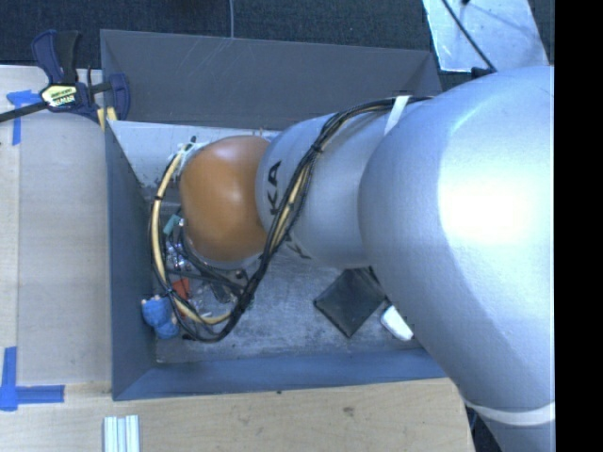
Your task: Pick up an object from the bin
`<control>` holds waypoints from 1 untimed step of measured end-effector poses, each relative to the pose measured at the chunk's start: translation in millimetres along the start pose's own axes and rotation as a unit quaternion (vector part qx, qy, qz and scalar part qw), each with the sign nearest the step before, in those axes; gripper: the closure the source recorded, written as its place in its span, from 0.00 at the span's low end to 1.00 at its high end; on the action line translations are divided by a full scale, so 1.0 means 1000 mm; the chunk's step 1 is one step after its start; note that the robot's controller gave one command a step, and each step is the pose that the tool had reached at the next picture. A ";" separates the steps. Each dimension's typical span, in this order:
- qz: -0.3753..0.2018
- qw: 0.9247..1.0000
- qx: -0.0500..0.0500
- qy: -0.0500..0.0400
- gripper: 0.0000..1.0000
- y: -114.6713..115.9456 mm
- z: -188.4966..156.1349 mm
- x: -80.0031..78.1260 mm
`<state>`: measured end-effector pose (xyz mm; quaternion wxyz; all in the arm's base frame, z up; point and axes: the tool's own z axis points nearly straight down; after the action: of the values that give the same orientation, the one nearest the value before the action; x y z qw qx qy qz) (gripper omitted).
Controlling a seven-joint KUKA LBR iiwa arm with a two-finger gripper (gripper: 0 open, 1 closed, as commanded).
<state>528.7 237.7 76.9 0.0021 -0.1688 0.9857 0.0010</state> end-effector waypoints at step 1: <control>0.000 1.000 0.000 0.001 1.00 -0.001 0.001 0.000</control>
Offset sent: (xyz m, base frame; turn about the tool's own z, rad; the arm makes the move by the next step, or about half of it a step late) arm 0.0000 0.0000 0.0000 0.0000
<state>528.5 237.1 76.2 0.0015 -0.1685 0.9857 0.0006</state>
